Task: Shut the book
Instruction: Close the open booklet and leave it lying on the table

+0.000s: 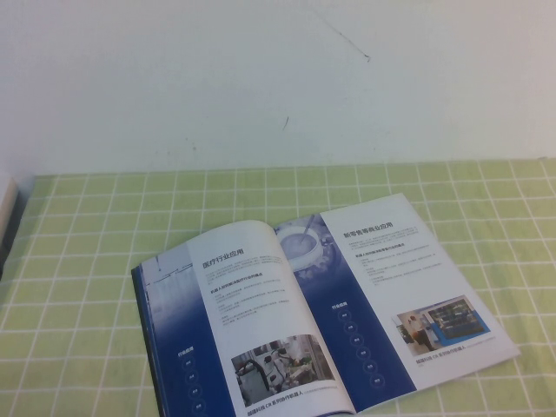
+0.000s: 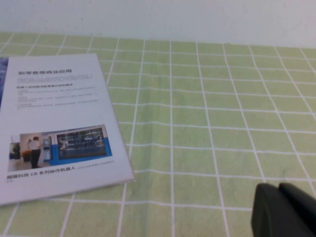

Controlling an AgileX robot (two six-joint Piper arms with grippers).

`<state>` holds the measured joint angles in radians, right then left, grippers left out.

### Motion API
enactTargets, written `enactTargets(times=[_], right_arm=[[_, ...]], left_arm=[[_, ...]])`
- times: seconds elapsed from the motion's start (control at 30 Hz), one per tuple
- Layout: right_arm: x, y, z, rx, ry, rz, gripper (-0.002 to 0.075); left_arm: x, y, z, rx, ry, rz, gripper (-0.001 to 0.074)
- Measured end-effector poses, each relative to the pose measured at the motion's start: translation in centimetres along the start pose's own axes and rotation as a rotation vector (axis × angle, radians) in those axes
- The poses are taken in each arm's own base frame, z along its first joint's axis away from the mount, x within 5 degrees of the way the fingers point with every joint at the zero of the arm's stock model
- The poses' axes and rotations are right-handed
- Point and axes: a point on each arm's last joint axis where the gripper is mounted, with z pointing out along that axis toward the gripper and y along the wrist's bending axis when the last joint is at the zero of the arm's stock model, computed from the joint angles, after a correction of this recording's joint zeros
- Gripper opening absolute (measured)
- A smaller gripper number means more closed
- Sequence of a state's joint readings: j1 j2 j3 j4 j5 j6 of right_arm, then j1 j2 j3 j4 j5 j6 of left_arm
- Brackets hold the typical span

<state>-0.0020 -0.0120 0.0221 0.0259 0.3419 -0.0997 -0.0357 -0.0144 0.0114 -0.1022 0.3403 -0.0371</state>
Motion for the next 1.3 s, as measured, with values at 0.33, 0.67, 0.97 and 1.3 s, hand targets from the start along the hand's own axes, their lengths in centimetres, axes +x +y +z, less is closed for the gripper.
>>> enactTargets(times=[0.33, 0.67, 0.97, 1.3], right_arm=[[0.0, 0.0, 0.0, 0.0, 0.0, 0.0, -0.0003], [-2.4, -0.3, -0.3, 0.029, -0.289, 0.0, -0.0003], [-5.7, -0.6, -2.0, 0.07, -0.693, 0.0, -0.0003], [-6.5, -0.9, -2.7, 0.08, -0.768, 0.064, -0.0003]], left_arm=[[0.0, 0.0, 0.0, -0.002, 0.0, 0.006, -0.0002], [-0.9, 0.1, 0.1, -0.008, -0.129, 0.041, -0.0002], [-4.5, -0.2, -1.2, 0.013, -0.55, 0.051, -0.0002], [-5.4, -0.2, -1.8, 0.027, -0.669, 0.015, -0.0002]])
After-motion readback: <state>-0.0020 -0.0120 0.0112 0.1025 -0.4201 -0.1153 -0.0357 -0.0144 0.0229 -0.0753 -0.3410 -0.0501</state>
